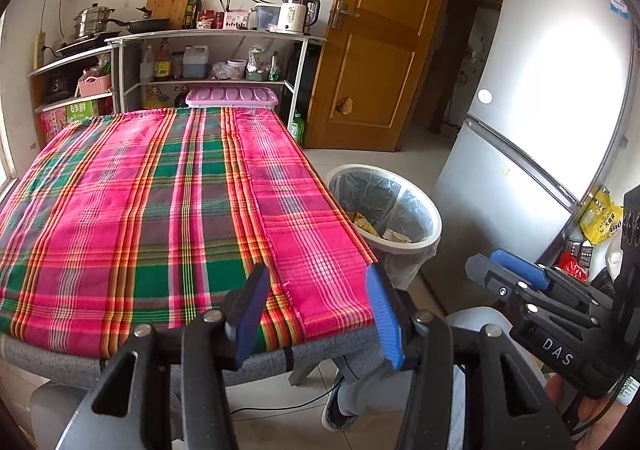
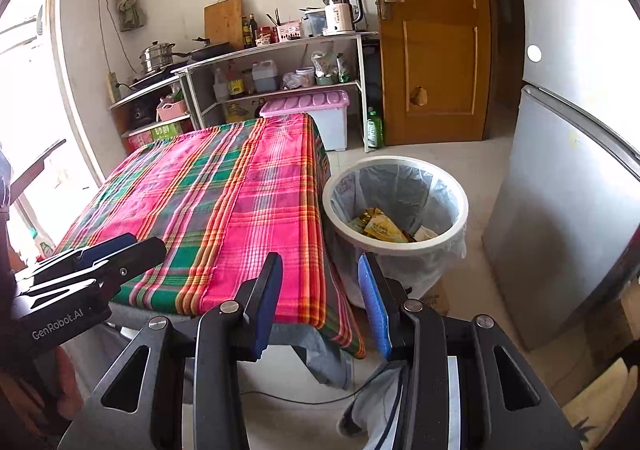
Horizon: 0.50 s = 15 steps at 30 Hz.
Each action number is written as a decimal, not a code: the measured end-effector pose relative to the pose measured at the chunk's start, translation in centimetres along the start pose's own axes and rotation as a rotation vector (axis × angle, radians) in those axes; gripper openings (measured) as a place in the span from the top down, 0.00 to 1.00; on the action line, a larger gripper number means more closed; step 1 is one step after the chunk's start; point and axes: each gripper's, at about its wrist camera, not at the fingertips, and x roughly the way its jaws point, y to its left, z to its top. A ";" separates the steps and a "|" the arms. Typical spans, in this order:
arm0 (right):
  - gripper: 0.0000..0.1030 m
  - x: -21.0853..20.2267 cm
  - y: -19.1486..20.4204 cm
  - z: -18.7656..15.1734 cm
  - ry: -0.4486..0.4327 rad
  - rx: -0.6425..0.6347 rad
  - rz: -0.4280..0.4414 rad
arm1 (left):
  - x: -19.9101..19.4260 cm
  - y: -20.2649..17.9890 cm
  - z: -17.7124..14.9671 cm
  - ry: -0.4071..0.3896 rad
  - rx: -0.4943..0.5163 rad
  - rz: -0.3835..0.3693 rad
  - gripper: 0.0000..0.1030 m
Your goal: Collect trash
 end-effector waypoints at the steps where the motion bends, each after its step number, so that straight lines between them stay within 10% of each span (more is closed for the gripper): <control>1: 0.61 -0.1 0.1 -0.1 -0.001 -0.002 -0.001 | -0.3 0.0 -0.3 -0.002 -0.001 0.006 0.49; 15: 0.61 -1.3 0.6 -0.7 -0.022 -0.021 -0.012 | -1.9 0.3 -1.9 -0.016 -0.012 0.039 0.49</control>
